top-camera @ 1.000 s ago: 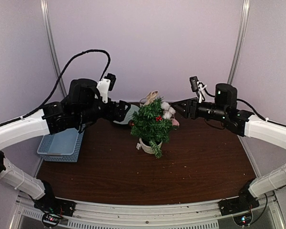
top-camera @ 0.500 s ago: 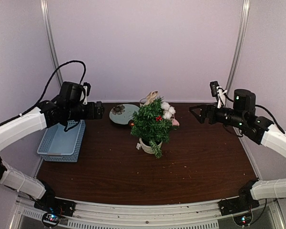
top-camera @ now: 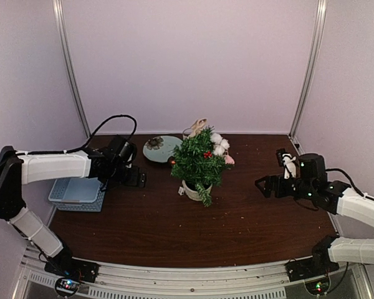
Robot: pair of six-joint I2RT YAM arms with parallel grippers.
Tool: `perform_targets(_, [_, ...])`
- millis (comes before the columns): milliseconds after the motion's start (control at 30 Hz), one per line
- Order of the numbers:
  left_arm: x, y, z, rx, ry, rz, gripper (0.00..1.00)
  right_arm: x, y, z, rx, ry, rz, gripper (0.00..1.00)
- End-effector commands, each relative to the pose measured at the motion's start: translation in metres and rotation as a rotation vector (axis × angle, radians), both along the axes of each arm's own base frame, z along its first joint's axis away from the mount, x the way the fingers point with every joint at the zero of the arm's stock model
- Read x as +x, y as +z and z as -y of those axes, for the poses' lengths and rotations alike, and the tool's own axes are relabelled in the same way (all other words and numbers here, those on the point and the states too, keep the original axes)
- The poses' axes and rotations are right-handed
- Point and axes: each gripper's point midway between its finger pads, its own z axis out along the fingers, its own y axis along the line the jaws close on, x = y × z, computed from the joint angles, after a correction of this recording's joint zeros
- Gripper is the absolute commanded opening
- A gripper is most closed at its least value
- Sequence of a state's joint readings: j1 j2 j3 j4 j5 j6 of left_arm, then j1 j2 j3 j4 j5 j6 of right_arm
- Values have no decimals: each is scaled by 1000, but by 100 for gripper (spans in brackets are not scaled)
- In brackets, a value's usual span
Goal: Decorate the small christmas tree
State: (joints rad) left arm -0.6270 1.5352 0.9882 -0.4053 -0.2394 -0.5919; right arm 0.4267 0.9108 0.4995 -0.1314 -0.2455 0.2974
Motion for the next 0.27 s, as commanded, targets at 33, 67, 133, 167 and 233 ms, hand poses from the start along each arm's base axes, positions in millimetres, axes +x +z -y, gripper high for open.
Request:
perform_targets(33, [0, -12, 10, -35, 6, -8, 98, 9, -1, 5, 21, -48, 42, 100])
perform_targets(67, [0, -12, 11, -42, 4, -6, 98, 9, -3, 5, 20, -47, 40, 100])
perform_targets(133, [0, -11, 13, -53, -1, 3, 97, 9, -5, 4, 19, -47, 35, 99])
perform_targets(167, [0, -10, 13, -57, -2, 8, 98, 9, -6, 4, 19, -48, 35, 100])
perform_targets(233, [1, -7, 13, -58, -4, 15, 97, 9, -5, 4, 22, -48, 37, 100])
